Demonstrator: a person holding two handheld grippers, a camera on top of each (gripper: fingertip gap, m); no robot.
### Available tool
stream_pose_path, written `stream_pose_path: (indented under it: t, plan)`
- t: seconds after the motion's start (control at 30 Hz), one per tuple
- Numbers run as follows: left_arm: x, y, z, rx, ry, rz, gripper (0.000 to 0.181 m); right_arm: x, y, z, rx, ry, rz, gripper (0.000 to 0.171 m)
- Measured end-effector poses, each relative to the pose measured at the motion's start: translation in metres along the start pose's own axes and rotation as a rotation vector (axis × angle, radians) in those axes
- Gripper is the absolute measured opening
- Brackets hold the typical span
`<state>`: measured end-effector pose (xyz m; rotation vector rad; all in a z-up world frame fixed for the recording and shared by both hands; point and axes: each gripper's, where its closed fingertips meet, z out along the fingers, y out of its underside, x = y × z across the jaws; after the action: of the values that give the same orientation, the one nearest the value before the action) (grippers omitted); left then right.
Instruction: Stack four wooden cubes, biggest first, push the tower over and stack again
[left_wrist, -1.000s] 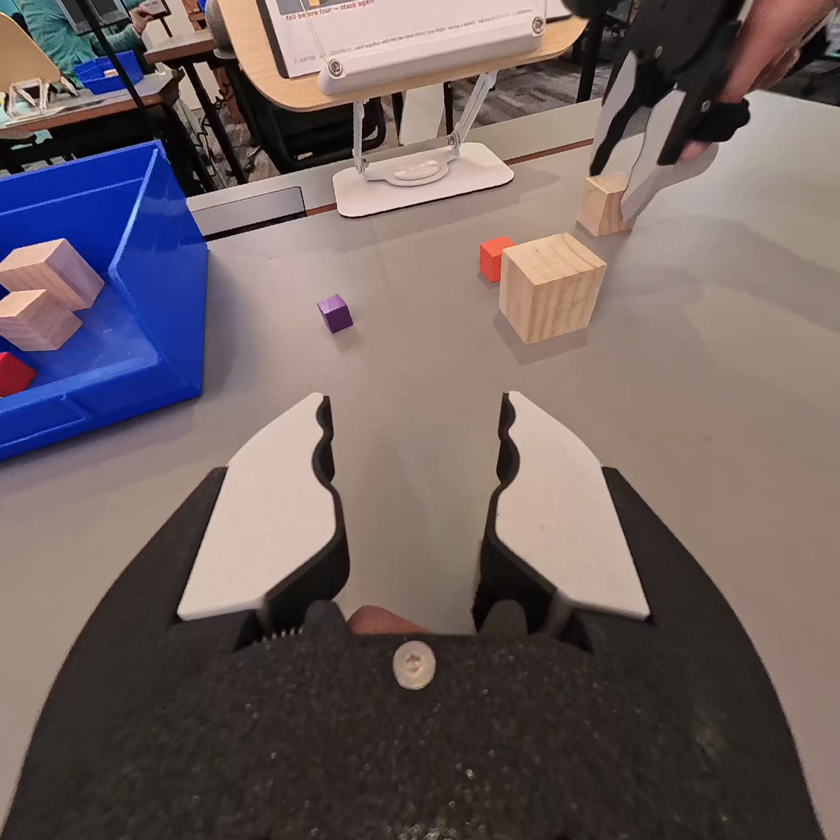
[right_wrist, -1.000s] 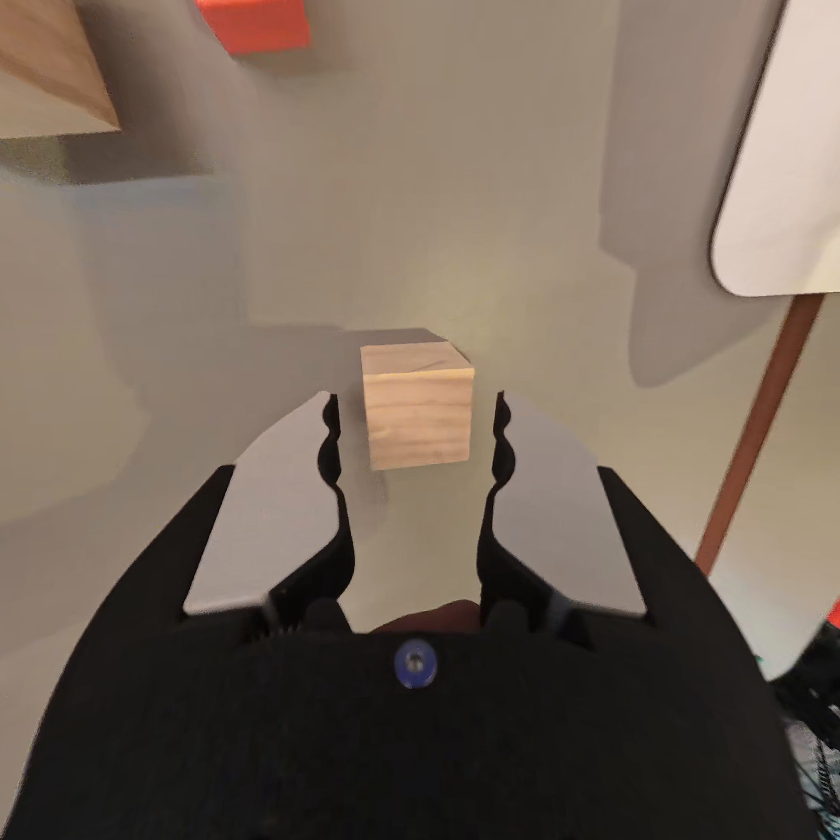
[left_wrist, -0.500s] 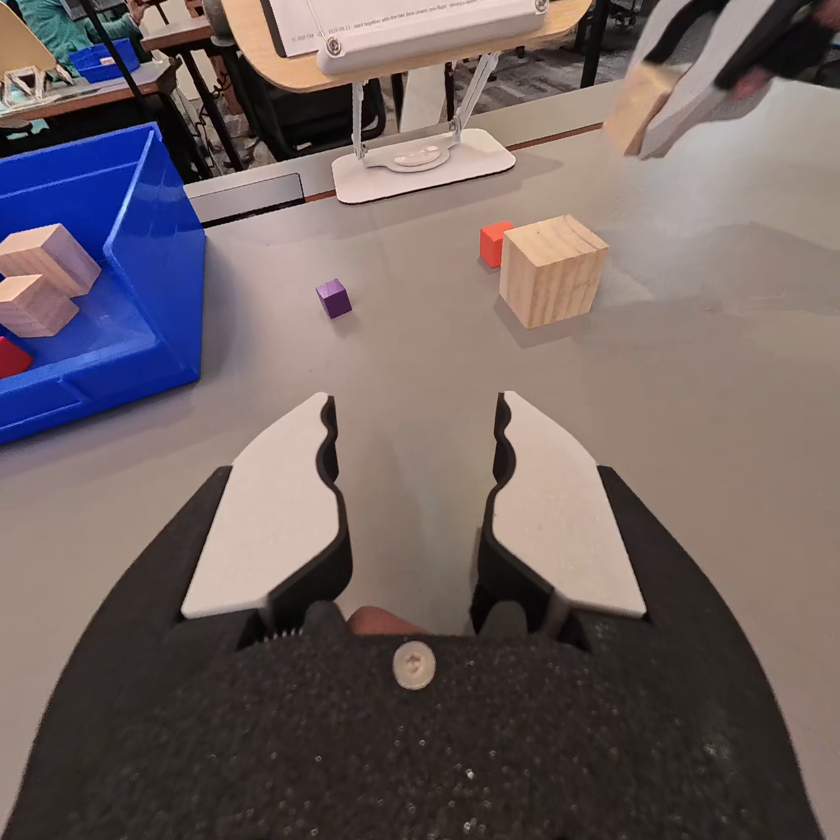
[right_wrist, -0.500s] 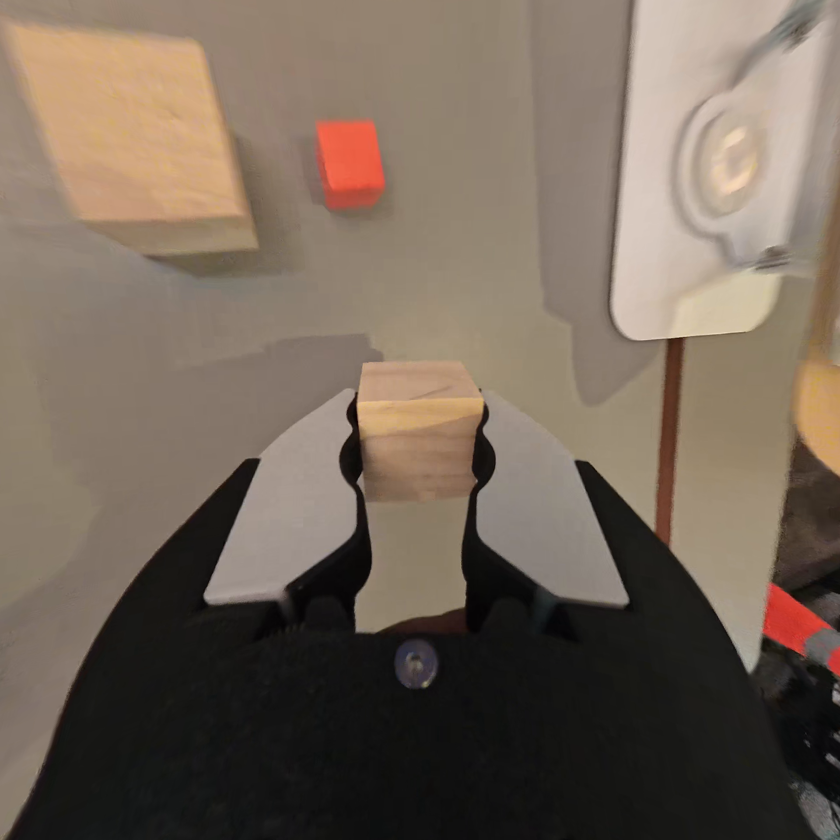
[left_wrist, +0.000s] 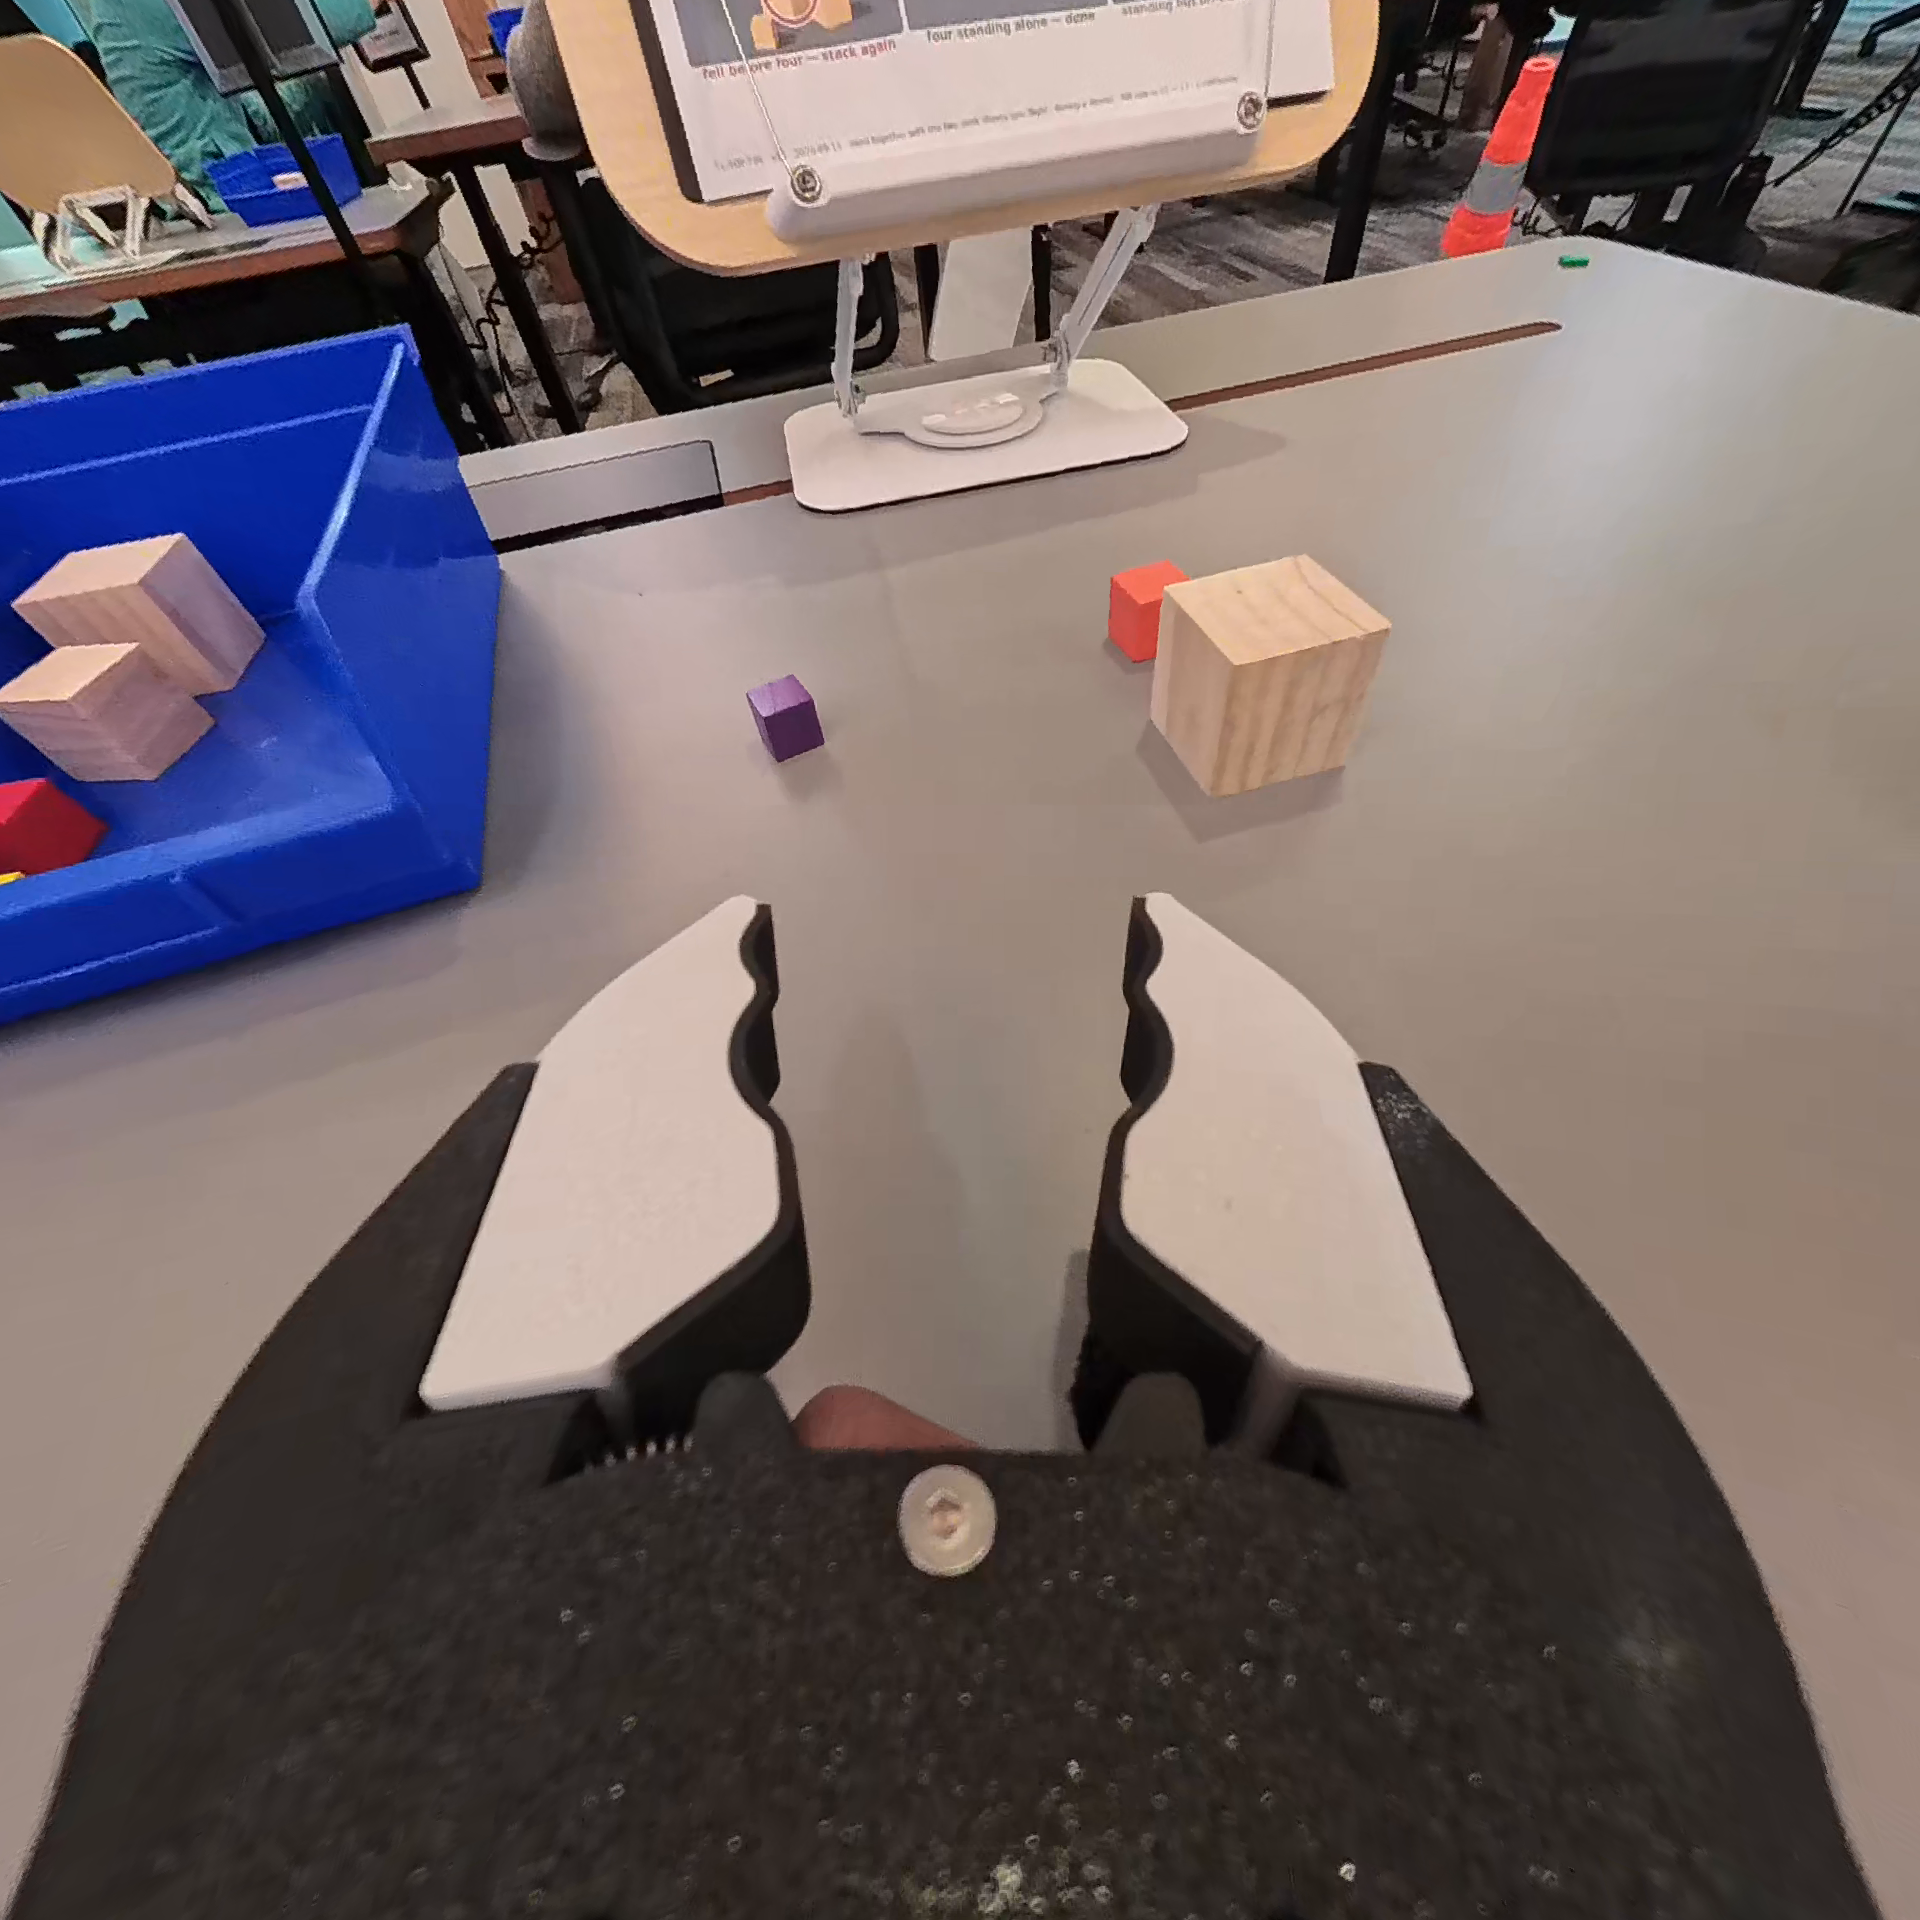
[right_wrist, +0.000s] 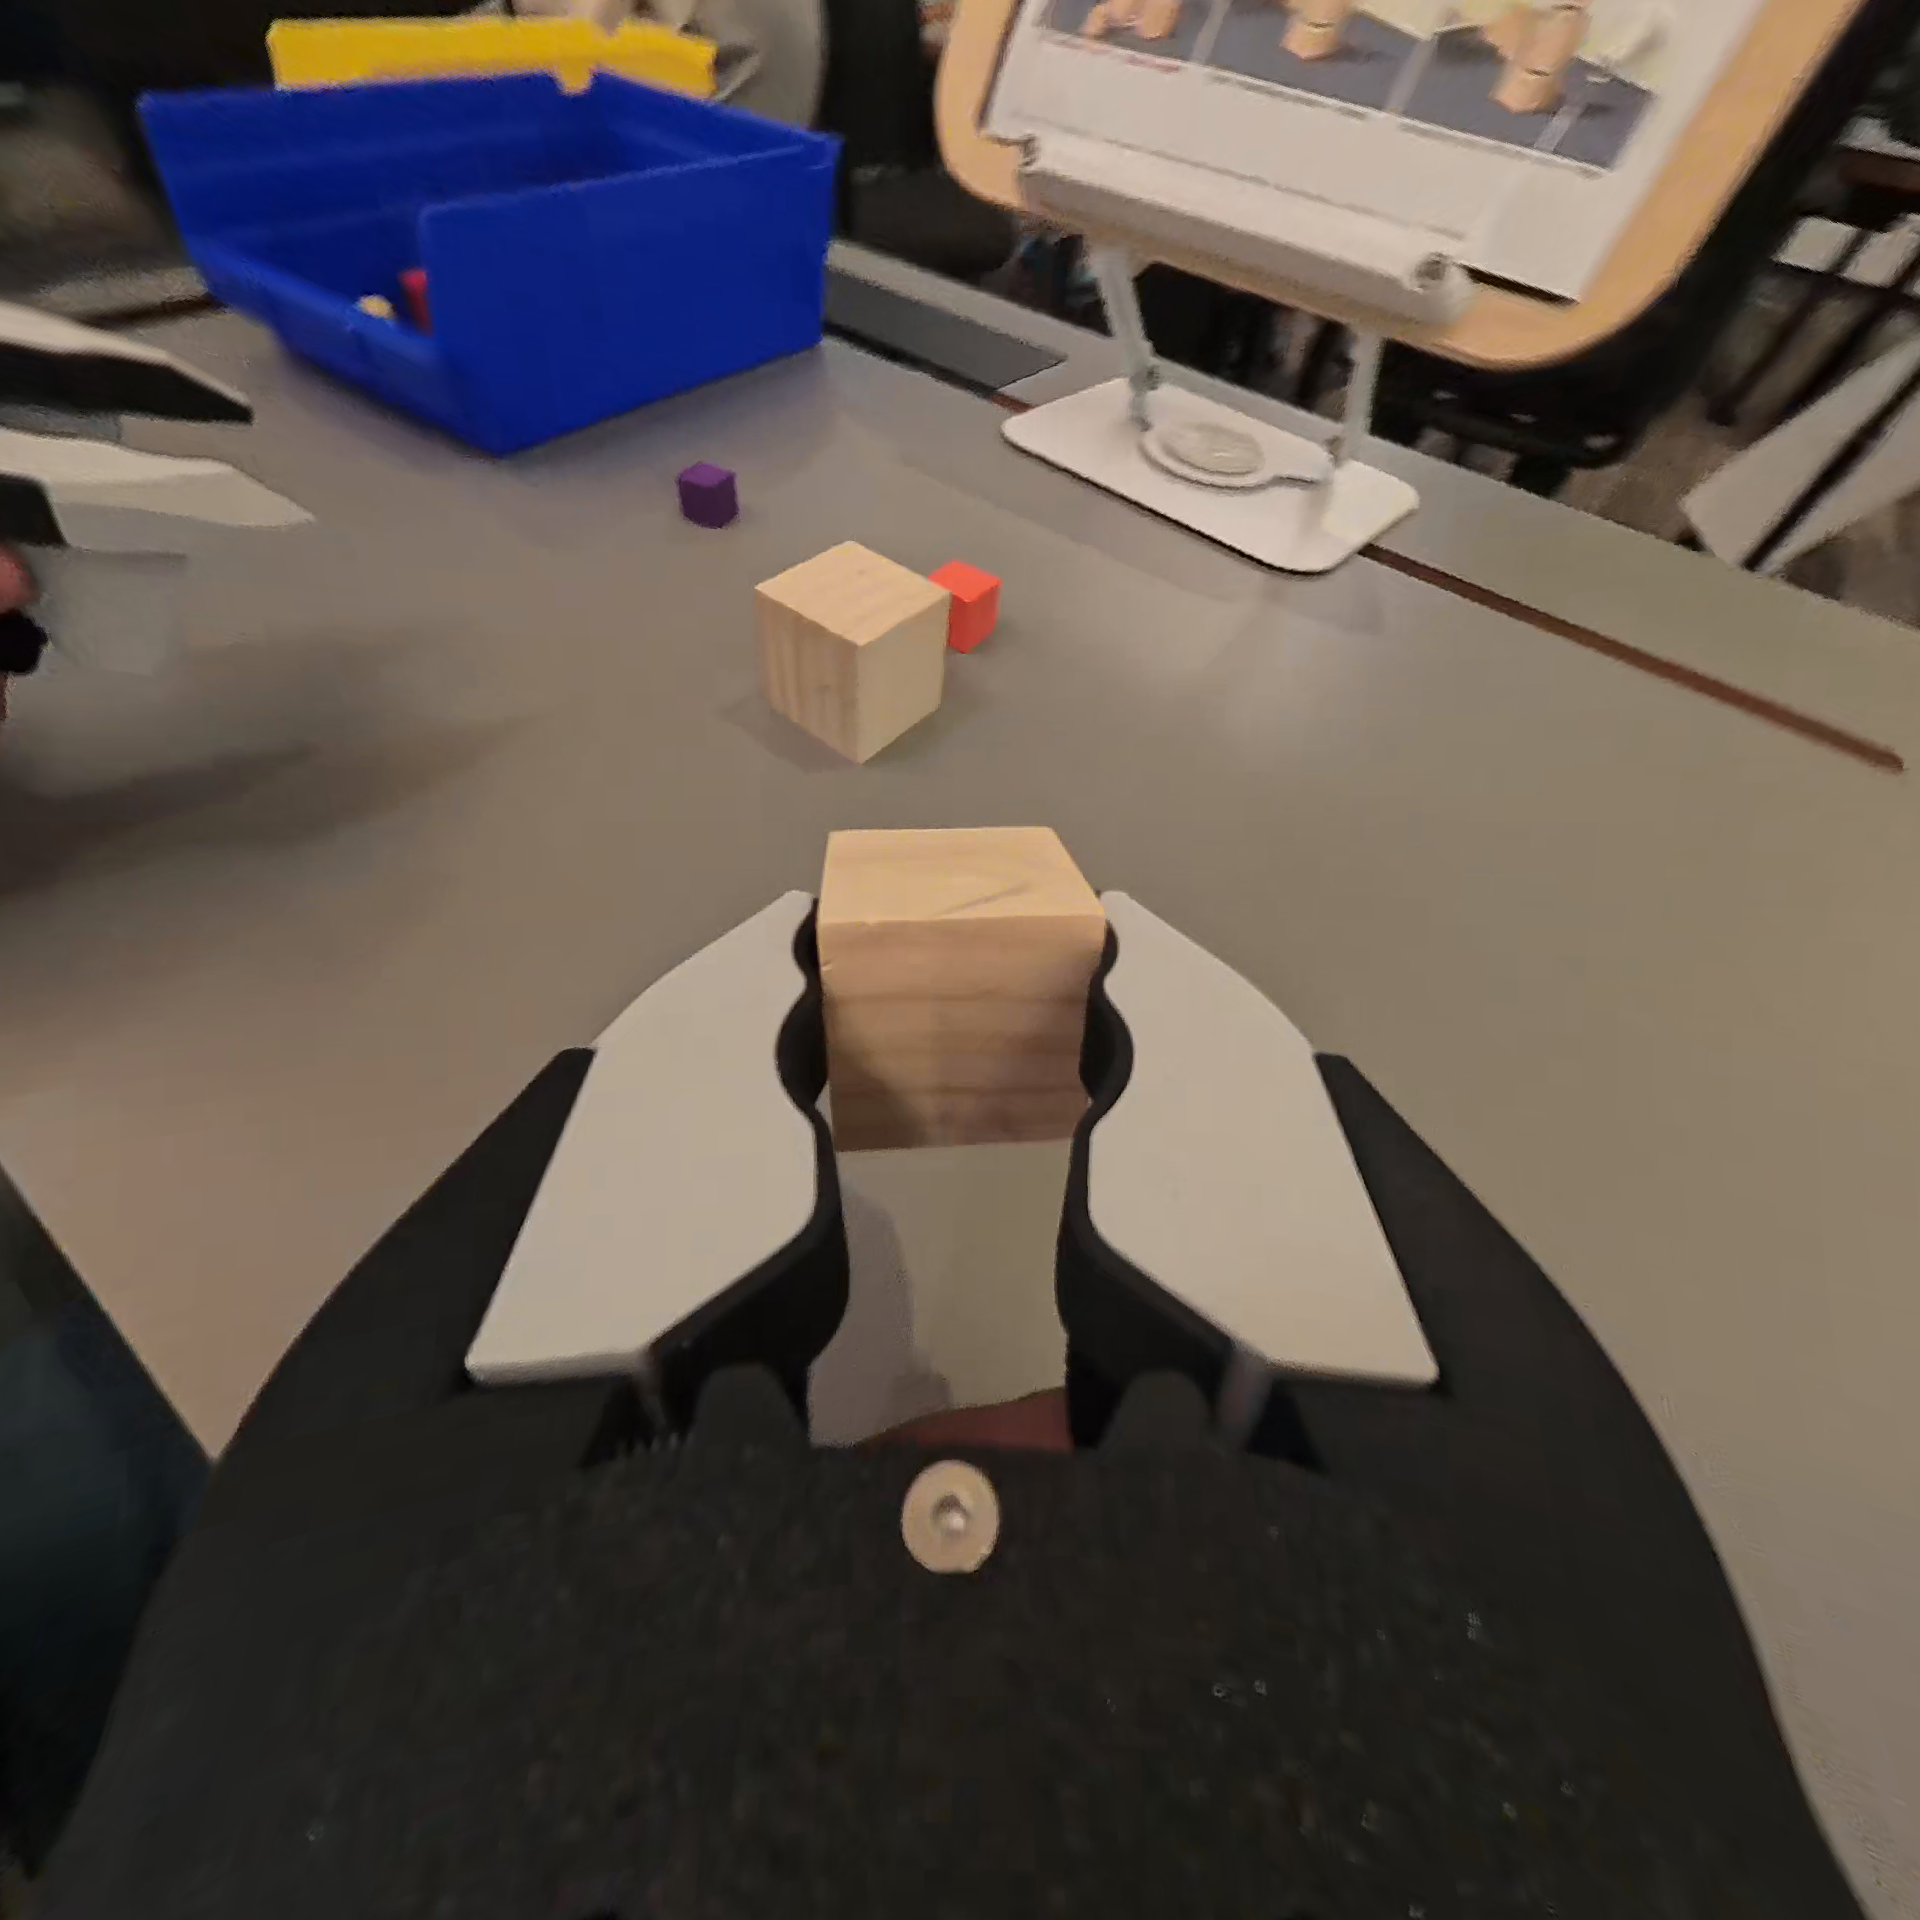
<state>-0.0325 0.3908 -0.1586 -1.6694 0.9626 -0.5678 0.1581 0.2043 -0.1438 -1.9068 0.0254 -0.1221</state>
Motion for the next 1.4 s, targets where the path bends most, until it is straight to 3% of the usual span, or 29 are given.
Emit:
stream_pose_path:
  t: [0.17, 0.33, 0.47, 0.6, 0.7, 0.87, 1.4]
  plan:
    - [0.000, -0.002, 0.002, 0.004, -0.003, 0.007, 0.064, 0.000, 0.022, -0.022, 0.058, 0.154, 0.062, 0.046]
    - [0.001, 0.000, 0.006, -0.004, -0.001, -0.004, 0.064, -0.001, 0.018, -0.017, 0.039, 0.123, 0.041, 0.046]
    - [0.003, 0.004, 0.011, -0.018, 0.014, -0.009, 0.063, -0.006, -0.025, 0.019, -0.036, -0.049, -0.200, 0.046]
    - [0.008, 0.002, 0.015, -0.025, 0.030, -0.004, 0.063, -0.014, -0.055, 0.089, -0.279, -0.269, -0.504, 0.046]
    - [0.013, 0.002, 0.018, -0.031, 0.040, 0.016, 0.063, -0.031, -0.059, 0.133, -0.489, -0.460, -0.601, 0.046]
    - [0.016, 0.004, 0.020, -0.036, 0.050, 0.039, 0.063, -0.038, -0.043, 0.176, -0.732, -0.564, -0.695, 0.046]
    - [0.005, 0.008, 0.016, -0.048, 0.046, 0.007, 0.063, -0.043, -0.027, 0.191, -0.915, -0.632, -0.735, 0.046]
